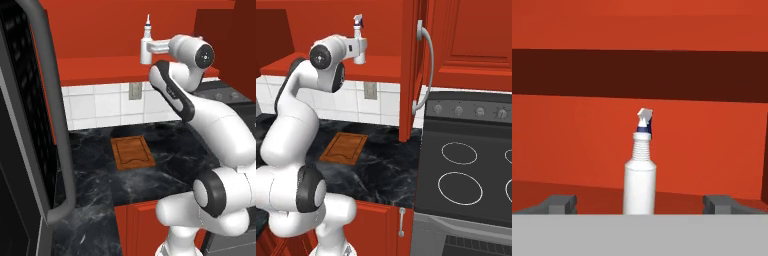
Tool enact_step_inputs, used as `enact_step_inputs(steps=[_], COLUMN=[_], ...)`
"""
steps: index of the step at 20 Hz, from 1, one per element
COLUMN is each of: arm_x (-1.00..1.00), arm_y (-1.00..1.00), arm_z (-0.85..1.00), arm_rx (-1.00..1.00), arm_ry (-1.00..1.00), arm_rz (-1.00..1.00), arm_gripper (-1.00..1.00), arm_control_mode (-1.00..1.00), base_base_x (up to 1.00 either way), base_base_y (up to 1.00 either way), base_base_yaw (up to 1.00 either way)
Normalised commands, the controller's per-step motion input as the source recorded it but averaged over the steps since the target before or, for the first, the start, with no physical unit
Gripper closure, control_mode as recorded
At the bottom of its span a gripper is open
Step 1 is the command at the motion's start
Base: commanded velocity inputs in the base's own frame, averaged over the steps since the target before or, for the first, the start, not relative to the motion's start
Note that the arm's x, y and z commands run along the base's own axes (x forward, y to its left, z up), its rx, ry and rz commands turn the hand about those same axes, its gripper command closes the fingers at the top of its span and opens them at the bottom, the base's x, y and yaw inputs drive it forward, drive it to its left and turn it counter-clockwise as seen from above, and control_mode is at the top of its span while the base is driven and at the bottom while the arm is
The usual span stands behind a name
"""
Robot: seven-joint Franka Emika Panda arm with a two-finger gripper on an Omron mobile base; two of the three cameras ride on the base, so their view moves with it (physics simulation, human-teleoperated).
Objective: Grab the spray bottle from the cabinet, then place it next to the cutting board for sanitizing. Then grab the dish brush from the countertop next to the sink and place it next to the cutting board.
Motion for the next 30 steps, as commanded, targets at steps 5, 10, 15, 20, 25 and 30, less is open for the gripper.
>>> enact_step_inputs(steps=[5, 10, 15, 20, 25, 30], arm_x=[0.54, 0.42, 0.35, 0.35, 0.41, 0.39], arm_y=[0.05, 0.04, 0.02, 0.01, 0.00, 0.00], arm_z=[0.00, 0.00, 0.00, 0.00, 0.00, 0.00], arm_rx=[0.00, 0.00, 0.00, 0.00, 0.00, 0.00], arm_ry=[0.02, 0.00, 0.00, 0.00, 0.00, 0.00], arm_rz=[0.00, 0.00, 0.00, 0.00, 0.00, 0.00], arm_gripper=[-1.00, -1.00, -1.00, -1.00, -1.00, -1.00], arm_control_mode=[-1.00, -1.00, -1.00, -1.00, -1.00, -1.00], base_base_x=[0.00, 0.00, 0.00, 0.00, 0.00, 0.00], base_base_y=[0.00, 0.00, 0.00, 0.00, 0.00, 0.00], base_base_yaw=[0.00, 0.00, 0.00, 0.00, 0.00, 0.00])
